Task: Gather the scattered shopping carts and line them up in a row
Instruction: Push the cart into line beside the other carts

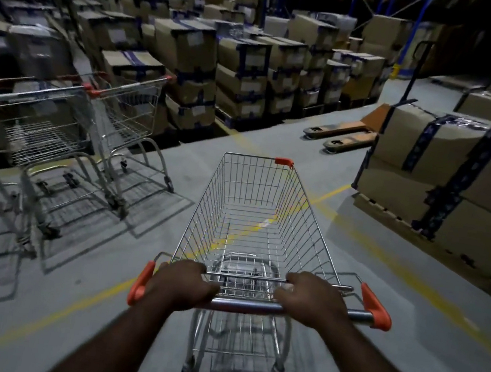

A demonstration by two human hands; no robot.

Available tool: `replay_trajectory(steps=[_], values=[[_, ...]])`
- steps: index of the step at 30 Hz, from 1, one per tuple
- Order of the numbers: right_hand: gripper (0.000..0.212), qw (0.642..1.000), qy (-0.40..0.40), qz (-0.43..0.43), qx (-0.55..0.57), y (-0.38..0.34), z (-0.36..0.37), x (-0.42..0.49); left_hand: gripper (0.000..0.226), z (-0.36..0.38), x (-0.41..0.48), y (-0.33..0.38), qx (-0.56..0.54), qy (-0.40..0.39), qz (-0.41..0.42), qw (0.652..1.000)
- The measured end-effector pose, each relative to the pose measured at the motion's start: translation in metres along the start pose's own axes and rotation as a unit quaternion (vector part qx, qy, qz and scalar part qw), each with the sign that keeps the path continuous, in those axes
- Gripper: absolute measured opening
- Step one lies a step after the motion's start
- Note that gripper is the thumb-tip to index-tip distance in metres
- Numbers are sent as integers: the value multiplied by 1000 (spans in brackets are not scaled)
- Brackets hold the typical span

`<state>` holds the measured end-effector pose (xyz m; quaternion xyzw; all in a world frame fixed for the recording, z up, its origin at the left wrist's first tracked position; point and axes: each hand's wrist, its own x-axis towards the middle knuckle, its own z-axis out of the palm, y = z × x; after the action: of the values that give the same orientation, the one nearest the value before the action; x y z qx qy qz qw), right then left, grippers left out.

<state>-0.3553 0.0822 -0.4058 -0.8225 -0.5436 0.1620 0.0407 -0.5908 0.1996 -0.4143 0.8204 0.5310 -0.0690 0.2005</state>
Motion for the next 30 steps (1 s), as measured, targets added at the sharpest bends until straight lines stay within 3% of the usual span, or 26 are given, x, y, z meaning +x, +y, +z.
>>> replay_trajectory(steps=[15, 30], values=[[58, 1000, -4, -7, -11, 25, -98, 334, 63, -109, 320, 52, 4, -7, 6, 1000], [57, 996, -6, -87, -33, 16, -176, 691, 74, -208, 618, 59, -44, 23, -100, 994]])
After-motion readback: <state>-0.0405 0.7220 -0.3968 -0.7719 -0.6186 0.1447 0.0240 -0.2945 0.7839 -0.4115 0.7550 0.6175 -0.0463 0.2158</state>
